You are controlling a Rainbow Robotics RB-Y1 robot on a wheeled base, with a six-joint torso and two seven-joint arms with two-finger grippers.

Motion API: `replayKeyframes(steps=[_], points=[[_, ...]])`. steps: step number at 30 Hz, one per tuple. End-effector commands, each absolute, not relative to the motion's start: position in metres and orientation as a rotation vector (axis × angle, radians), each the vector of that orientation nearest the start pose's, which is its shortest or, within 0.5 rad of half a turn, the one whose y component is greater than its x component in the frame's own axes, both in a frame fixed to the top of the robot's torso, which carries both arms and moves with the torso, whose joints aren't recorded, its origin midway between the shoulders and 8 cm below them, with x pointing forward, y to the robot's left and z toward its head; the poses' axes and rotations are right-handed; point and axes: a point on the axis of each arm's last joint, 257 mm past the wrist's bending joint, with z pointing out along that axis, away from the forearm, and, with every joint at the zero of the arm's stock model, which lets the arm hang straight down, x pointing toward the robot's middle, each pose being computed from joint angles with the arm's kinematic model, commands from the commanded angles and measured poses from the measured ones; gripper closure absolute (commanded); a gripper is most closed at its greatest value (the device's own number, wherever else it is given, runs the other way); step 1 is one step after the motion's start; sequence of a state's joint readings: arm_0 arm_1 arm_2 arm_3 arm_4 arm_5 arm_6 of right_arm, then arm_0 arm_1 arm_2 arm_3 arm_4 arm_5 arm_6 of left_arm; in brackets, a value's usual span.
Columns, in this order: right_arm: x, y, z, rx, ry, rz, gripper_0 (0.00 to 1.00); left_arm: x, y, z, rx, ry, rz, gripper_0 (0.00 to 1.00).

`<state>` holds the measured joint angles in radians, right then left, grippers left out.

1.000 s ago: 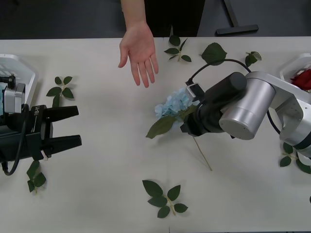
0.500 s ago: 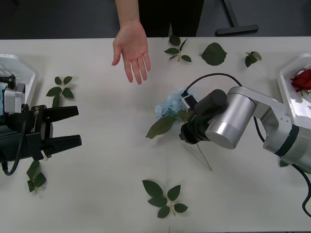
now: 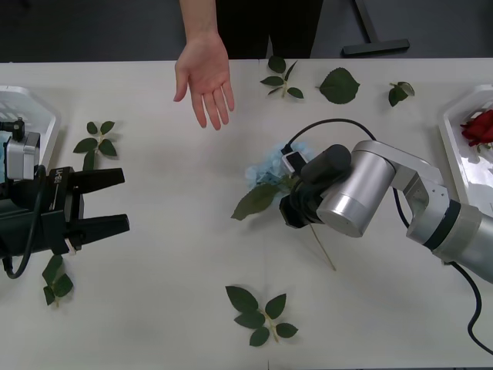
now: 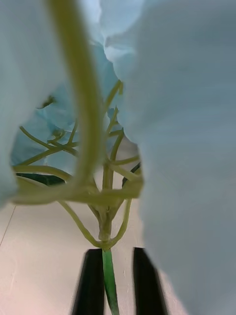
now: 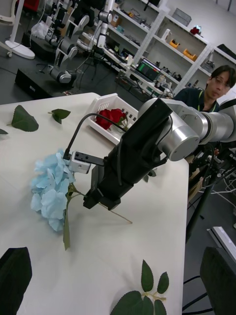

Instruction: Place the red flowers into the right box and the blue flowers into the left box. If a person shows an open palm, hand one flower to the person first, then continue sorting.

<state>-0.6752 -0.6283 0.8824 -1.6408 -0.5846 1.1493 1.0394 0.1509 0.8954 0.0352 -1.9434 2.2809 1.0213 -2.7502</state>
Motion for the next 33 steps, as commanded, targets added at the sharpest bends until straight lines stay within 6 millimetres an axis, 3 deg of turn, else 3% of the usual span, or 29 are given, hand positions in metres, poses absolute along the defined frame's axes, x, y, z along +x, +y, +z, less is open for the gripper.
replayKeyframes(steps=[1,4,8,14,17,19,23,27,33], points=[[0.483,-0.091,-0.318,-0.589,2.516,0.137,1.00,0.334,0.169,-0.115,0.850,1.615,-1.080,0.00],[0.495,-0.098,-0.298,-0.520,2.514,0.196,1.00,0.334,0.169,-0.115,0.850,1.615,-1.080,0.00],[0.521,-0.114,-0.257,-0.418,2.475,0.272,1.00,0.334,0.169,-0.115,0.850,1.615,-1.080,0.00],[0.570,-0.147,-0.165,-0.347,2.302,0.377,1.00,0.334,0.169,-0.115,0.850,1.615,-1.080,0.00],[0.590,-0.149,-0.124,-0.346,2.172,0.428,1.00,0.334,0.169,-0.115,0.850,1.615,-1.080,0.00],[0.605,-0.140,-0.088,-0.383,2.029,0.445,1.00,0.334,0.169,-0.115,0.850,1.615,-1.080,0.00],[0.620,-0.111,-0.040,-0.442,1.854,0.485,1.00,0.334,0.169,-0.115,0.850,1.615,-1.080,0.00],[0.624,-0.071,0.014,-0.485,1.658,0.555,1.00,0.334,0.169,-0.115,0.850,1.615,-1.080,0.00],[0.624,-0.031,0.078,-0.543,1.431,0.554,1.00,0.334,0.169,-0.115,0.850,1.615,-1.080,0.00]])
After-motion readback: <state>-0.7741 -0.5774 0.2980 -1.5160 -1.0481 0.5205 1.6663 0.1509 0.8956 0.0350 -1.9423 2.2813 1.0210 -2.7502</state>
